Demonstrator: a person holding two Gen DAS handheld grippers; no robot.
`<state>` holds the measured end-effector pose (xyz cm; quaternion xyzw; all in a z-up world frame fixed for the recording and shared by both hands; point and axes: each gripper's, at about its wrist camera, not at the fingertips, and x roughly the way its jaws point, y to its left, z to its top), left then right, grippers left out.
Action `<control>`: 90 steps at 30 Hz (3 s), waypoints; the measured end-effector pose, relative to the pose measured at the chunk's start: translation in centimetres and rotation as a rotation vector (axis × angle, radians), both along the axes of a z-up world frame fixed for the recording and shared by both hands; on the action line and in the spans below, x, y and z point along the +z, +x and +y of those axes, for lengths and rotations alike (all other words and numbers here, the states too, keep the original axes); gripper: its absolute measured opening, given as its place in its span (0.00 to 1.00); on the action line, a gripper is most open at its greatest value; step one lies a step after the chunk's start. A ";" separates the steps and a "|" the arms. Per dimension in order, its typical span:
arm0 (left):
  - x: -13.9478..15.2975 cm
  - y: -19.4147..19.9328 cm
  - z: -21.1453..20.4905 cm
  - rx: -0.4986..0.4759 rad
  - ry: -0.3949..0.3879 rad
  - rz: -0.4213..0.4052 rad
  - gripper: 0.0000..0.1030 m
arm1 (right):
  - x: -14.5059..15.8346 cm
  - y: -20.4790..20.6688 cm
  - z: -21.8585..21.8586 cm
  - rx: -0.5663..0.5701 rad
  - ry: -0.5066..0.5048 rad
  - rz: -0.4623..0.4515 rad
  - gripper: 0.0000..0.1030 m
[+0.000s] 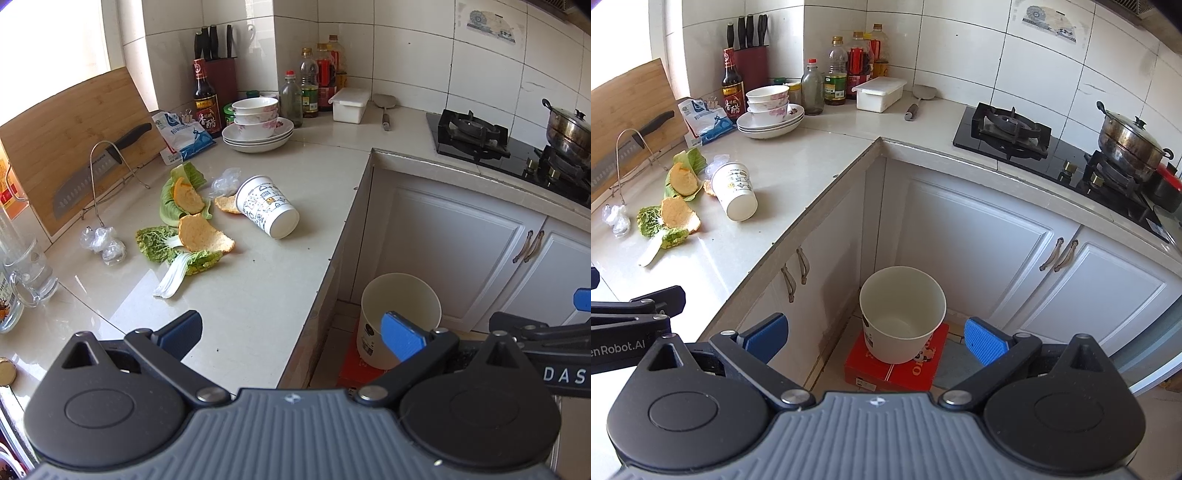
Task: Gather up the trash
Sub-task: 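Move both tools toward the trash on the counter, then grasp the white paper cup with the right gripper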
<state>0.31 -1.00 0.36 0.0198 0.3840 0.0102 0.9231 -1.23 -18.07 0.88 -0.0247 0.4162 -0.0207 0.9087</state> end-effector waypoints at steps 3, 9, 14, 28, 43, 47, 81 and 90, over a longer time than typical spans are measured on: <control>0.1 -0.1 -0.4 0.005 0.006 -0.004 0.99 | 0.0 0.1 -0.2 0.025 0.006 -0.008 1.00; 0.4 -0.3 -1.2 0.021 -0.002 -0.020 0.99 | 0.6 0.0 -1.1 0.123 0.012 -0.071 1.00; 0.6 -0.4 -2.1 0.049 0.004 -0.048 0.99 | 0.9 0.2 -2.1 0.221 0.018 -0.116 1.00; -0.4 1.3 -2.7 0.133 0.071 -0.112 0.99 | 0.8 3.5 -4.3 0.391 0.050 -0.220 1.00; -4.8 6.1 1.3 0.193 0.111 -0.068 0.99 | -2.1 15.1 2.2 0.586 0.123 -0.157 1.00; -5.7 7.3 3.5 0.196 0.029 -0.033 0.99 | -3.1 18.8 5.1 0.635 0.142 -0.120 1.00; -8.5 12.9 11.6 0.198 -0.028 0.068 0.99 | -10.2 30.6 17.3 0.774 0.041 0.132 0.75; -8.3 13.3 11.7 0.193 -0.019 0.064 0.99 | -10.0 30.3 17.0 0.806 0.035 0.129 0.65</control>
